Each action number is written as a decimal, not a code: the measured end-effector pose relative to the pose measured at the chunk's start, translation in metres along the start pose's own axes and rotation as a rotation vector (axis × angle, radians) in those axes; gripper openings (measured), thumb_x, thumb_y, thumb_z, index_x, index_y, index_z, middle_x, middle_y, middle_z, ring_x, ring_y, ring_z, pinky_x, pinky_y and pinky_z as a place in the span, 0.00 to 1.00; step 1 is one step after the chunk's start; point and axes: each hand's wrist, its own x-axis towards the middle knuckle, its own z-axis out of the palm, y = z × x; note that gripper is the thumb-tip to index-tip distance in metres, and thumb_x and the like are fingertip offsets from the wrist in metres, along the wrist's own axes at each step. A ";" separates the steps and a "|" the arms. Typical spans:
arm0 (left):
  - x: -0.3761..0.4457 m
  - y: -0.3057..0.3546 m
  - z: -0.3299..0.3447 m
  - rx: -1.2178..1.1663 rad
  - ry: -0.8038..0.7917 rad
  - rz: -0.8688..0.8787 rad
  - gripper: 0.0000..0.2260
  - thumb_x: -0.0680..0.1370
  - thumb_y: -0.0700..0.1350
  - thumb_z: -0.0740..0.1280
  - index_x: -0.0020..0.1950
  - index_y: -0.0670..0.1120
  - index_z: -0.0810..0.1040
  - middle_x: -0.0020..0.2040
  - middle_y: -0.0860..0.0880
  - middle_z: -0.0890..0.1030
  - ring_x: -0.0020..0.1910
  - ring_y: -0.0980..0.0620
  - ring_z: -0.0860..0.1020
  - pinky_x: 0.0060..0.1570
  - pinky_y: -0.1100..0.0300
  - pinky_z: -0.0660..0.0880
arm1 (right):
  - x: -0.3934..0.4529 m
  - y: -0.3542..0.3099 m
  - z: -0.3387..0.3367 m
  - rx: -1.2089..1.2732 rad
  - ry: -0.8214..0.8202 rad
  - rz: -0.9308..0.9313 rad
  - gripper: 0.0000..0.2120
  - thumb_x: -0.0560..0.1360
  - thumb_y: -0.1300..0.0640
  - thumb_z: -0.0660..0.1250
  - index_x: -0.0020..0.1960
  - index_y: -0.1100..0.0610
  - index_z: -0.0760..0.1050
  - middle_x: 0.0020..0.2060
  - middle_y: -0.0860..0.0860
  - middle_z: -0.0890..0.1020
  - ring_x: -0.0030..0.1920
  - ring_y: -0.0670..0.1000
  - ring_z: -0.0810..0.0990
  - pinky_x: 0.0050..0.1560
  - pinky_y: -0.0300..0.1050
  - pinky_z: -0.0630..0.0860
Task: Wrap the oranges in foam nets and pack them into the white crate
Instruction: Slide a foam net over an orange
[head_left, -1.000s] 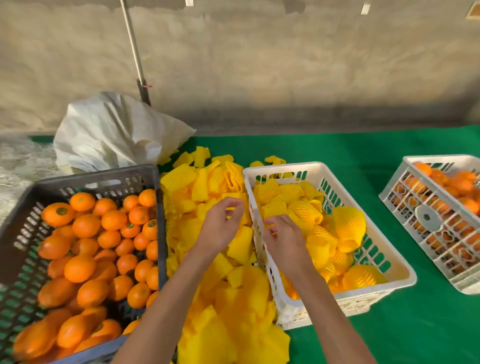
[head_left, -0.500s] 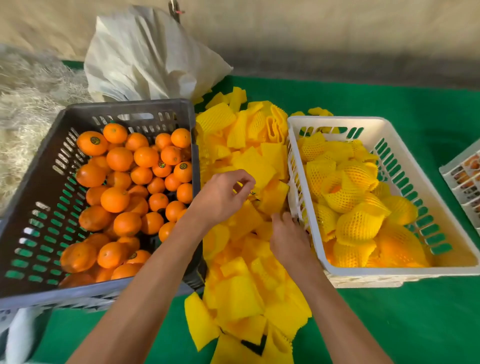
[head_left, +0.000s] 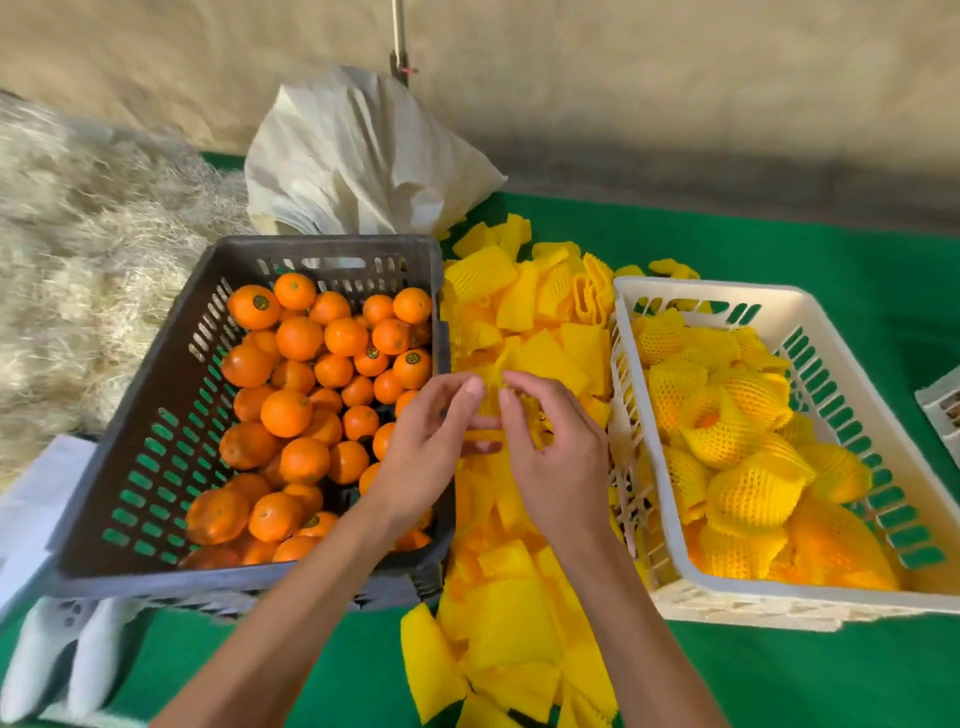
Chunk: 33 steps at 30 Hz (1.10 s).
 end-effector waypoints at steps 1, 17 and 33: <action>-0.002 0.002 -0.002 -0.029 0.036 0.009 0.16 0.83 0.54 0.66 0.65 0.45 0.79 0.54 0.50 0.85 0.54 0.51 0.85 0.45 0.59 0.83 | -0.005 -0.003 0.007 0.061 -0.015 -0.029 0.09 0.82 0.57 0.67 0.60 0.56 0.81 0.55 0.45 0.83 0.57 0.40 0.80 0.55 0.35 0.77; -0.006 0.018 -0.073 -0.189 0.110 -0.043 0.16 0.86 0.47 0.62 0.69 0.40 0.80 0.66 0.43 0.82 0.67 0.43 0.79 0.68 0.47 0.76 | 0.026 -0.030 0.075 -0.070 -0.271 0.205 0.20 0.78 0.47 0.69 0.68 0.52 0.76 0.61 0.49 0.81 0.59 0.49 0.80 0.57 0.47 0.80; 0.012 -0.042 -0.198 1.500 -0.491 -0.879 0.17 0.78 0.52 0.74 0.58 0.40 0.80 0.54 0.41 0.80 0.58 0.41 0.81 0.51 0.51 0.77 | 0.018 -0.023 0.137 -0.281 -0.381 0.027 0.08 0.79 0.58 0.64 0.54 0.61 0.80 0.53 0.53 0.73 0.47 0.53 0.78 0.45 0.50 0.79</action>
